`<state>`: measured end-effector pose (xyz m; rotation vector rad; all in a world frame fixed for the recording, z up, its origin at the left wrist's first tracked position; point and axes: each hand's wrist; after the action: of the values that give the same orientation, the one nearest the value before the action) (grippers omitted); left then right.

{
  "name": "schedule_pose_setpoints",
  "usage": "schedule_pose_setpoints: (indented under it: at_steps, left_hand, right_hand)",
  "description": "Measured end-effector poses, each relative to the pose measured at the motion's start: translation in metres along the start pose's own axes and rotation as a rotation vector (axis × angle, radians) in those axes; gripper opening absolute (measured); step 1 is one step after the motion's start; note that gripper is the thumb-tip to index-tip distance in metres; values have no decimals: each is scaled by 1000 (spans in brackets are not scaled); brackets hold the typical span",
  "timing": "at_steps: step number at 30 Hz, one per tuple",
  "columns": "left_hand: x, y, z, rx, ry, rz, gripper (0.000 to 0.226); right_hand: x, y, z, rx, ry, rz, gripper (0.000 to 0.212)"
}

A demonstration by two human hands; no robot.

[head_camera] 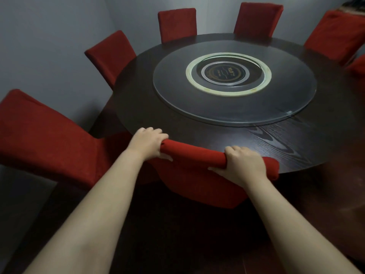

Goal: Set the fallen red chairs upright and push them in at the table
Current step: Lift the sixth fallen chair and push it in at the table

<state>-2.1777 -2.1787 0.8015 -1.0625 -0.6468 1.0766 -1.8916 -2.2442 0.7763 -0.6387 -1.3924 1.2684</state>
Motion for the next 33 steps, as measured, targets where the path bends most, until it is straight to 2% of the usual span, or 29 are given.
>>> schedule_pose_setpoints:
  at_steps: [5, 16, 27, 33]
  left_hand:
    - [2, 11, 19, 1, -5, 107, 74]
    - [1, 22, 19, -28, 7, 8, 72]
    - [-2, 49, 40, -34, -23, -38, 75]
    - [-2, 52, 40, -55, -30, -29, 77]
  right_hand:
    - [0, 16, 26, 19, 3, -9, 61]
    - [-1, 20, 22, 5, 6, -75, 64]
    - [-1, 38, 52, 8, -3, -85, 59]
    - [-2, 38, 57, -8, 49, -31, 59]
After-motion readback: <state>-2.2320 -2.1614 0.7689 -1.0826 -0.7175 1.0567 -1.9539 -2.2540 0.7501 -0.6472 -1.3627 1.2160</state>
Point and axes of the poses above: each hand's wrist, its own x-axis towards the middle knuckle, its own y-axis out of the palm, z = x × y, and after that the axes turned 10 degrees about x, right-handed
